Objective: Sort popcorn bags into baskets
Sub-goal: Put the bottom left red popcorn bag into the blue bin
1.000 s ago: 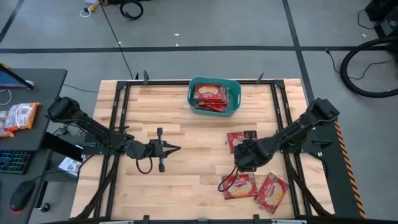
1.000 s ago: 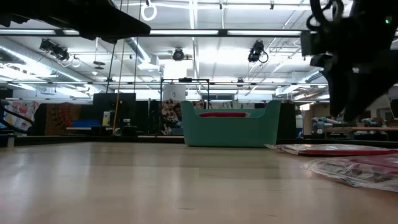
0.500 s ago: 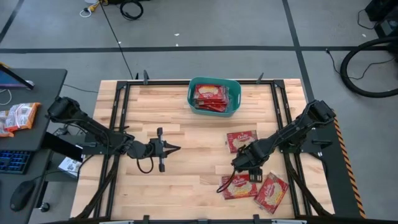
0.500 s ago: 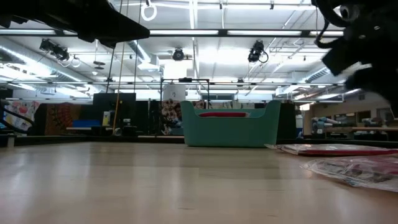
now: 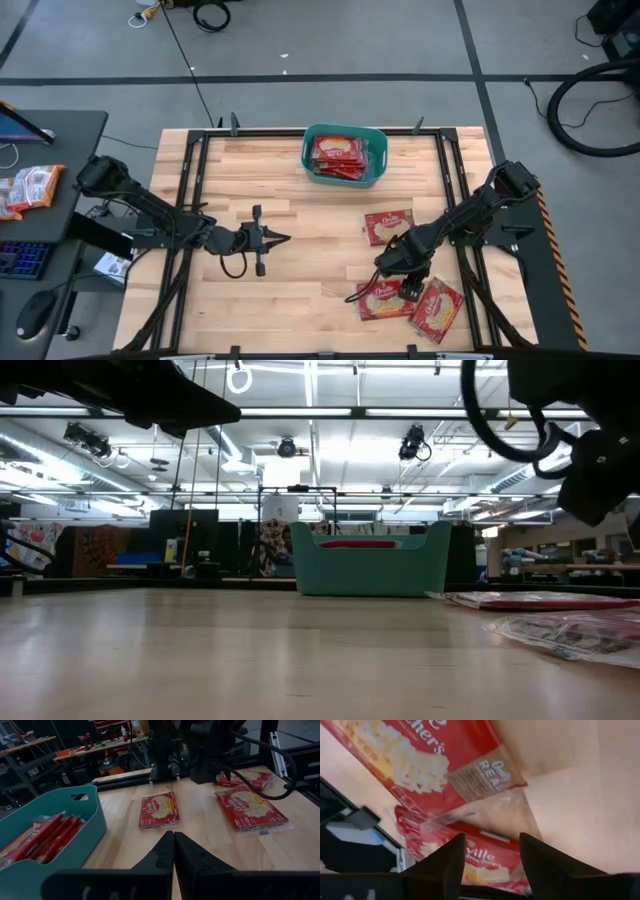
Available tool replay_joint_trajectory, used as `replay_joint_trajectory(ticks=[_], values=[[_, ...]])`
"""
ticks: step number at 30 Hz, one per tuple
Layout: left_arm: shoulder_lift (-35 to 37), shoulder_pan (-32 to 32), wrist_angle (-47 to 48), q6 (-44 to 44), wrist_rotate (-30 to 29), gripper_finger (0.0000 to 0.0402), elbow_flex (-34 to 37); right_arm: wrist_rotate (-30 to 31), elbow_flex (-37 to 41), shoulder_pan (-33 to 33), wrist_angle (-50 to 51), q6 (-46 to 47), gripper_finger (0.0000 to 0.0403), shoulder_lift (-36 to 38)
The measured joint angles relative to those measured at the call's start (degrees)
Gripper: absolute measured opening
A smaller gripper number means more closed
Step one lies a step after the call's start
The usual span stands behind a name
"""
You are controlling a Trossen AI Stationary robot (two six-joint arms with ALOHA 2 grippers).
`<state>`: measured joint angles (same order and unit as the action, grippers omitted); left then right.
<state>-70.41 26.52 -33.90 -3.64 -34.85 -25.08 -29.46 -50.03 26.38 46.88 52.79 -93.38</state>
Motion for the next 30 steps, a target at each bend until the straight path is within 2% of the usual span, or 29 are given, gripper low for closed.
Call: replay_joint_trajectory(ticks=[7, 13, 20, 24, 30], values=[[0.0, 0.0, 0.4, 0.0, 0.0, 0.0014, 0.0, -1.8, 4.8, -1.4, -6.7, -0.1, 0.0189, 0.0], [0.0, 0.0, 1.2, 0.0, 0.0, 0.0014, 0.0, -5.3, 8.3, -2.0, -16.2, 1.3, 0.0189, 0.0], [0.0, 0.0, 1.2, 0.0, 0.0, 0.0014, 0.0, -3.9, 8.3, -3.1, -17.6, 2.1, 0.0185, 0.0], [0.0, 0.0, 1.3, 0.1, 0.0, 0.0014, 0.0, -3.0, 8.3, -3.6, -17.1, 4.3, 0.0161, 0.0], [0.0, 0.0, 1.2, 0.1, 0.0, 0.0014, 0.0, -0.5, 8.3, -3.7, -14.6, 7.3, 0.0102, 0.0]])
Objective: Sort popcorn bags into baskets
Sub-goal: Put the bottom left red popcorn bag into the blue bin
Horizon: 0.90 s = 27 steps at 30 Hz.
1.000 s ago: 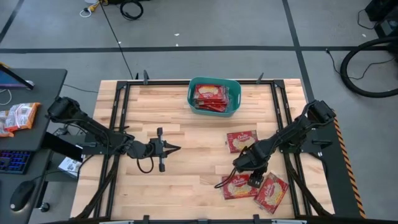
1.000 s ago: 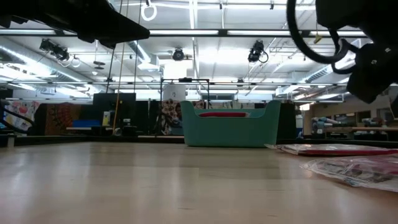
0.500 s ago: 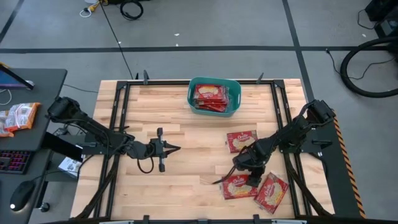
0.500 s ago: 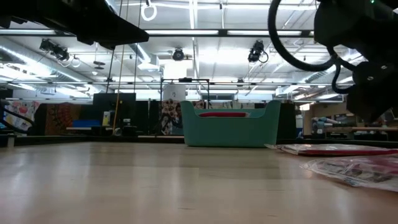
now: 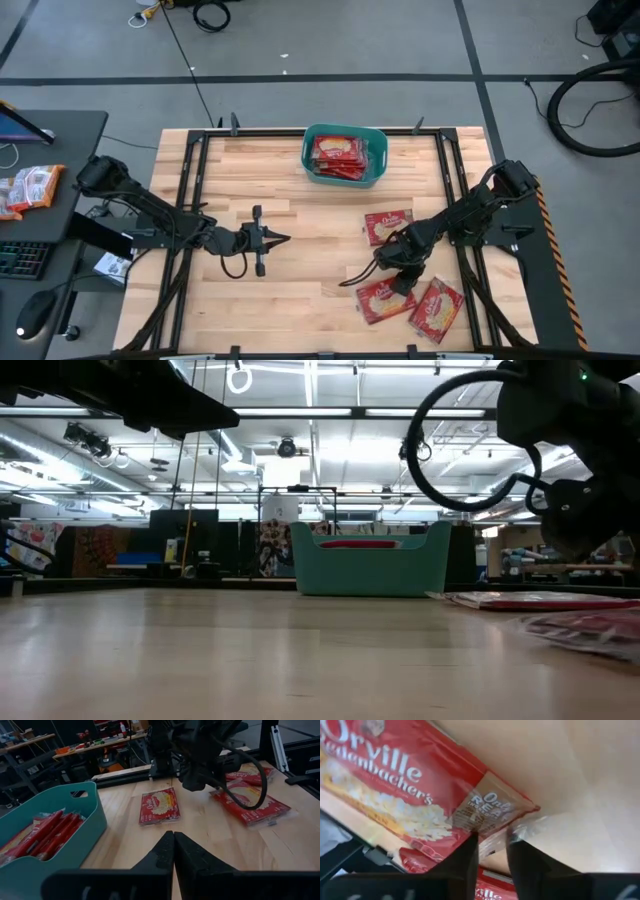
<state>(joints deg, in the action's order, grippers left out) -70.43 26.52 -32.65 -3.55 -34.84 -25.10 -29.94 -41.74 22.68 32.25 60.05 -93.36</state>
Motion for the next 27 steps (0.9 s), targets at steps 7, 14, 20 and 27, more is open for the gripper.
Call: replay_joint_trajectory(ticks=[7, 14, 20, 27], values=[[0.0, 0.0, 0.0, 0.0, 0.0, 0.0014, 0.0, 1.8, 0.0, -0.2, 1.2, -0.2, 0.0010, 0.0], [-0.2, 0.0, -0.1, 1.4, 4.2, 0.0014, 0.0, 5.2, -2.4, -1.8, 6.1, -3.8, 0.0006, 0.0], [-2.9, -0.2, -3.2, 1.9, 5.0, 0.0016, -0.1, 15.2, -12.3, -3.8, 21.8, -11.6, 0.0004, 0.0], [-4.4, -2.4, -5.7, 4.7, 4.6, 0.0057, -0.1, 26.5, -26.2, -4.9, 34.0, -16.6, 0.0003, 0.0]])
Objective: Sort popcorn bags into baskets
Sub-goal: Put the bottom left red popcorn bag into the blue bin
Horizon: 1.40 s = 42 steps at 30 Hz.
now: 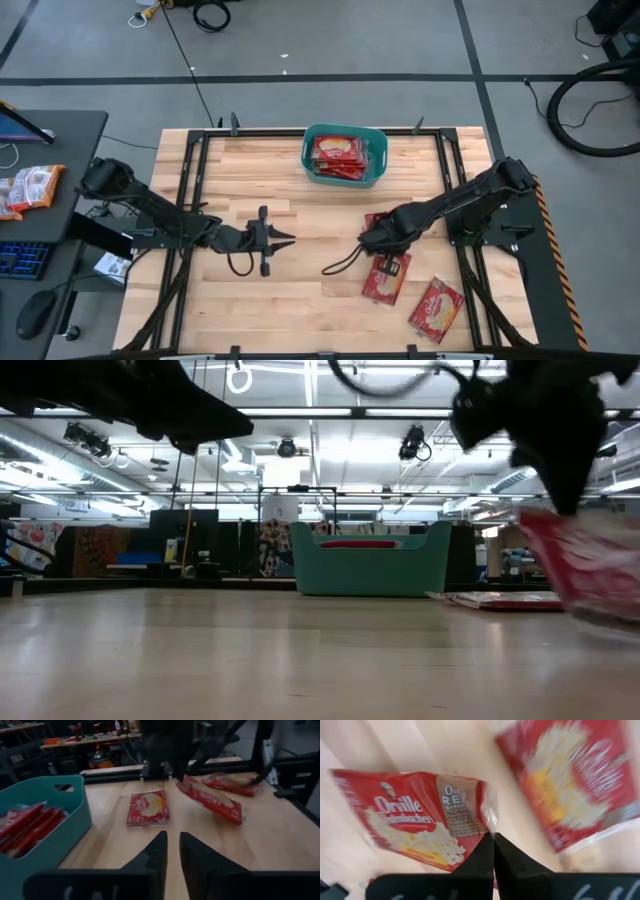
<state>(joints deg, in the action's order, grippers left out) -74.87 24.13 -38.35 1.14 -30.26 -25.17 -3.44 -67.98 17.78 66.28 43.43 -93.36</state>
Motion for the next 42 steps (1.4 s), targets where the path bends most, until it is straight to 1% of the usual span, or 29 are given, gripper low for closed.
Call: replay_joint_trajectory(ticks=[5, 10, 15, 22, 27, 32, 35, 42], values=[[-0.6, -1.5, -0.4, 1.6, -0.1, 0.0090, 0.0, 9.2, -8.5, 0.0, 4.2, -3.5, 0.0002, 0.0], [-0.6, -1.9, -0.5, 2.8, -0.1, 0.0100, 0.0, 17.7, -15.2, -0.3, 5.5, -7.2, 0.0001, 0.0], [-0.6, -1.9, -0.5, 3.1, -0.1, 0.0101, 0.0, 22.4, -20.6, -2.3, 5.9, -10.9, 0.0001, 0.0], [-0.6, -1.9, -0.4, 3.1, -0.1, 0.0101, 0.0, 26.3, -26.3, -7.3, 5.0, -16.9, 0.0000, 0.0], [-0.6, -1.9, -0.4, 3.0, -0.1, 0.0101, 0.0, 26.7, -28.4, -11.8, 1.2, -22.6, 0.0000, 0.0], [-0.6, -1.9, -0.3, 3.0, -0.1, 0.0101, 0.0, 28.5, -28.6, -15.8, -3.7, -31.1, 0.0001, 0.0], [-0.6, -1.9, 0.3, 3.0, -0.1, 0.0101, 0.0, 32.1, -28.6, -17.7, -5.8, -37.1, 0.0001, 0.0], [-0.6, -1.9, 1.7, 3.0, -0.1, 0.0101, 0.1, 43.7, -28.6, -20.5, -10.2, -49.8, 0.0002, 1.0]])
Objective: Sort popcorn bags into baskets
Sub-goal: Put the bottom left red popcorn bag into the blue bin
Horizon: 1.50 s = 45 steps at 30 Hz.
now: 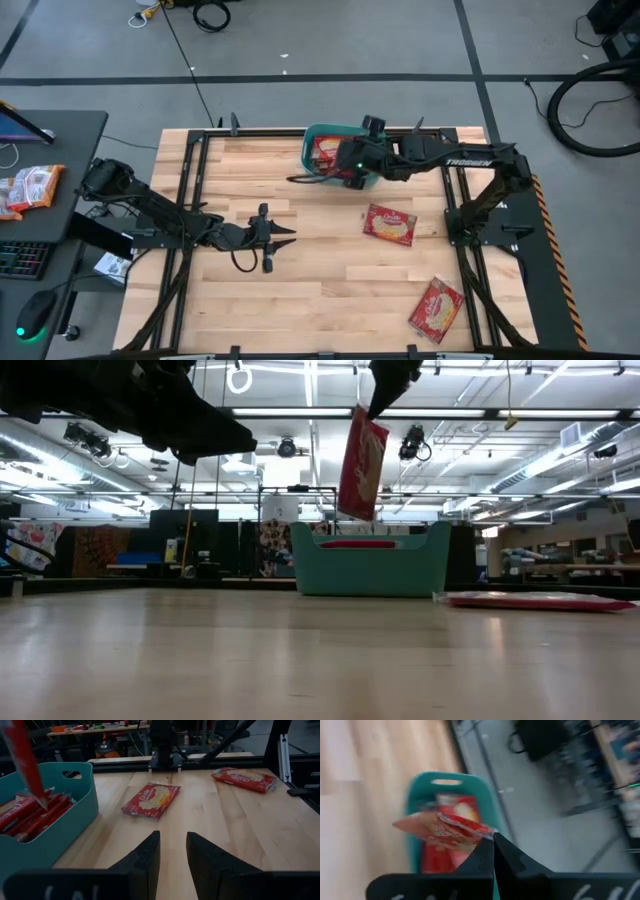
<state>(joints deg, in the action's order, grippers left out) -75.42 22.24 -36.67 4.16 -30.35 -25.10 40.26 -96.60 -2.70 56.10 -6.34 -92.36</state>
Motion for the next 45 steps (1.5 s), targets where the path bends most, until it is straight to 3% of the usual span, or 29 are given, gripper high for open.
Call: replay_joint_trajectory(ticks=[6, 9, 20, 27, 31, 37, 45], values=[[0.0, 0.0, 0.5, 0.2, 0.0, 0.0101, 0.0, 8.3, 0.0, -2.6, 0.5, -9.2, 0.0003, 2.3], [0.0, 0.0, 0.6, 0.6, 0.0, 0.0101, 0.0, 9.6, 0.0, -4.6, 2.2, -11.9, 0.0003, 3.3], [0.0, 0.0, 0.6, 1.7, 0.0, 0.0101, 0.0, 8.0, 4.0, -12.1, 1.1, -26.0, 0.0004, 3.5], [0.0, 0.0, 0.6, 1.7, 0.0, 0.0101, 0.0, 7.8, 9.0, -16.7, -5.9, -34.2, 0.0004, 3.5], [0.0, 0.0, 0.6, 1.7, 0.0, 0.0101, 0.0, 4.3, 10.7, -17.7, -13.1, -38.4, 0.0004, 3.5], [0.0, 0.0, 1.0, 1.7, 0.0, 0.0101, 0.0, -6.2, 14.7, -18.2, -23.0, -42.9, 0.0004, 3.5], [0.0, 0.0, 1.8, 1.7, 0.0, 0.0101, 0.0, -8.5, 22.5, -18.2, -32.4, -48.1, 0.0004, 3.5]])
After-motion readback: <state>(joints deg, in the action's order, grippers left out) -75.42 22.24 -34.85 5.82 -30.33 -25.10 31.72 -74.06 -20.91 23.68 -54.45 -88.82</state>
